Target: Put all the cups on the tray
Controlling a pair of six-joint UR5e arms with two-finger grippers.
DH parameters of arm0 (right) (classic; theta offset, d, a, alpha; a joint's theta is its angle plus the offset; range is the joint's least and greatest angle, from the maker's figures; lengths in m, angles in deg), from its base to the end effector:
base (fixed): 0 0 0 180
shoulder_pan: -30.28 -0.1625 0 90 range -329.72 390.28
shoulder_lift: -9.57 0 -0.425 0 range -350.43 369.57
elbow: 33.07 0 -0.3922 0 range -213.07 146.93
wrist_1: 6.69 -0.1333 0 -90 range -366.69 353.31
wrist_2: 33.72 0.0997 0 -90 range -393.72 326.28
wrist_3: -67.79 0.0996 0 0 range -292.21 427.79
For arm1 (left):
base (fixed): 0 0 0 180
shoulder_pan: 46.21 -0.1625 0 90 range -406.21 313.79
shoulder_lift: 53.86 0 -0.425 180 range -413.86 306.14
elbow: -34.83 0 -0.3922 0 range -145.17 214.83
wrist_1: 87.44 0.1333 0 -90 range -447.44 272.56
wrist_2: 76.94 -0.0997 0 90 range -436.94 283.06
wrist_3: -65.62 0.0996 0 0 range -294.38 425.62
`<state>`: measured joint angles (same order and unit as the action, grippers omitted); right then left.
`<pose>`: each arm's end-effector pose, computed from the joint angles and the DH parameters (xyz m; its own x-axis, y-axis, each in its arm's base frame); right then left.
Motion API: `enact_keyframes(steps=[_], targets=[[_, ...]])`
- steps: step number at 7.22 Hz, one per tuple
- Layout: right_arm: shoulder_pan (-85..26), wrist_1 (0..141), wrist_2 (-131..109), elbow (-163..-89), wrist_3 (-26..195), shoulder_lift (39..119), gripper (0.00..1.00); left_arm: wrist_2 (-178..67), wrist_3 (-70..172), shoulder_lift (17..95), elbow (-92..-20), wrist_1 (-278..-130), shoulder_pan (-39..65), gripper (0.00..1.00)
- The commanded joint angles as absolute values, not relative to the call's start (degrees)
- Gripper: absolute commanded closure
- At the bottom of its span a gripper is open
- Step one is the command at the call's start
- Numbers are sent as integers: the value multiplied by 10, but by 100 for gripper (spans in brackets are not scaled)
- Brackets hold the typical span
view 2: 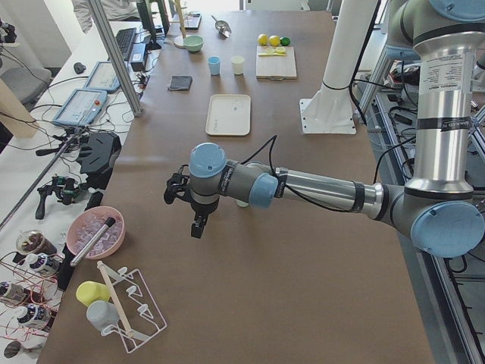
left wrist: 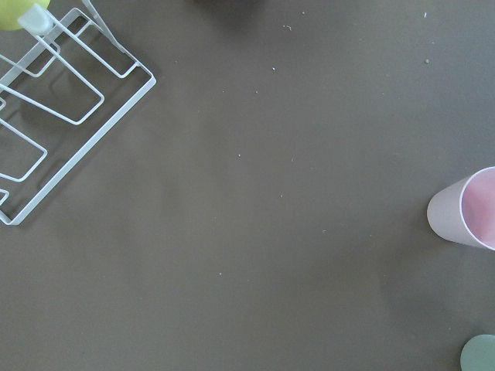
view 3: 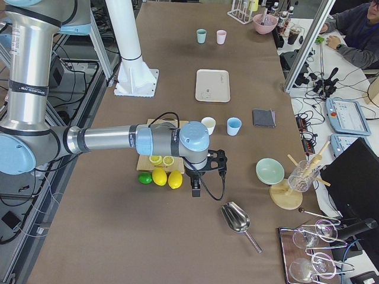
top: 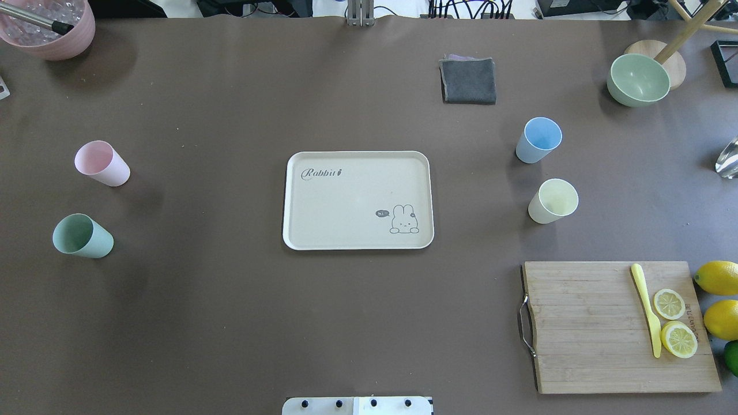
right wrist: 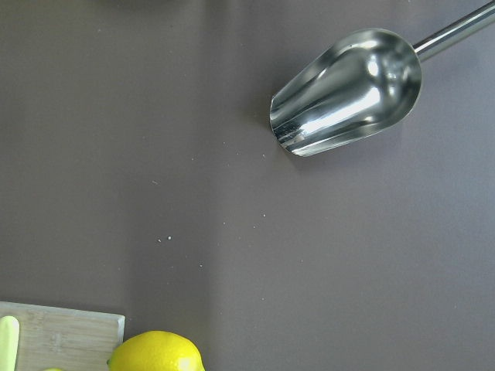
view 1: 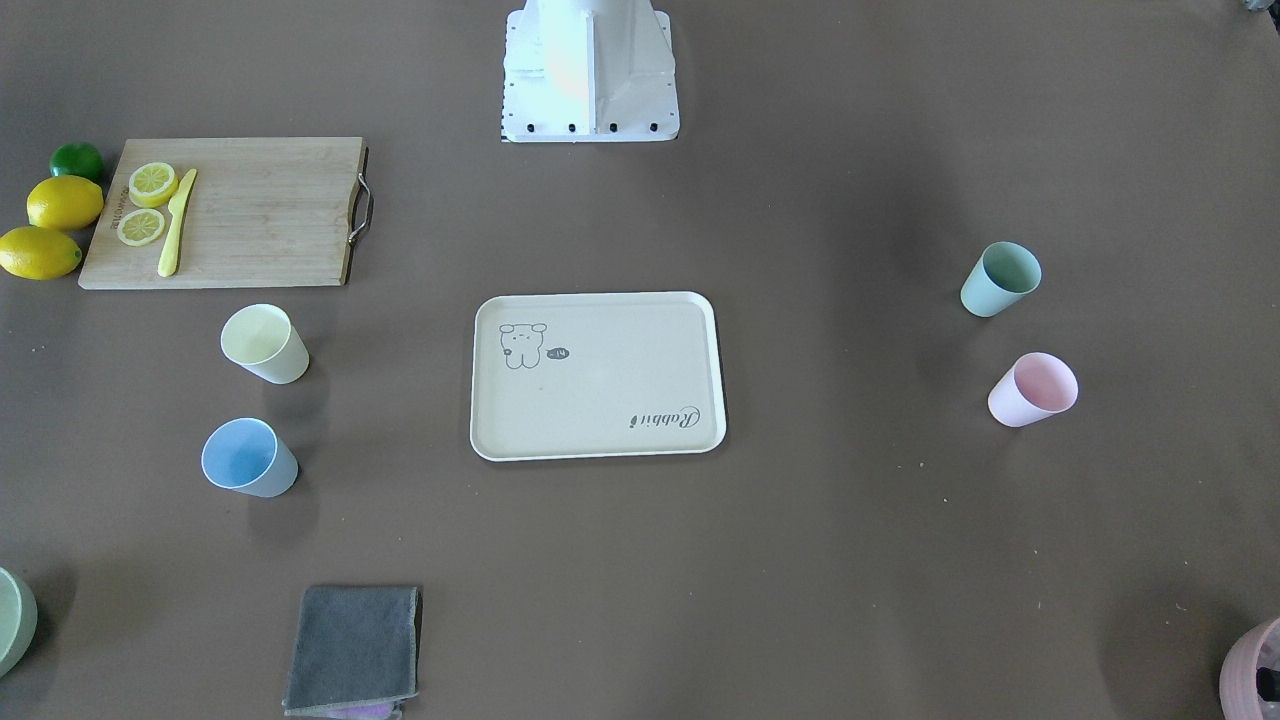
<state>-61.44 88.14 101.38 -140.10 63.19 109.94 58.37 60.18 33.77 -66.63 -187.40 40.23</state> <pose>0.0752 -0.4129 0.6022 0.7064 -0.0815 0.7031 0.0267 0.9957 0.0886 -0.0321 -0.4897 0.5588 0.6900 0.1846 -0.6999 0.0067 0.9653 0.2612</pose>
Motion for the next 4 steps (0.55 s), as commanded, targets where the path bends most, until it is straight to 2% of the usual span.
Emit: enact_keyframes(steps=[1,2,4], targets=[[-614,881,1014,-1400,633,1097,0,584,603,338,-669,-1902,402,2],[-614,881,1013,-1406,634,1093,0,583,603,338,-668,-1931,402,2],[-615,880,1008,-1464,637,1085,0,579,597,339,-666,-2003,403,2]])
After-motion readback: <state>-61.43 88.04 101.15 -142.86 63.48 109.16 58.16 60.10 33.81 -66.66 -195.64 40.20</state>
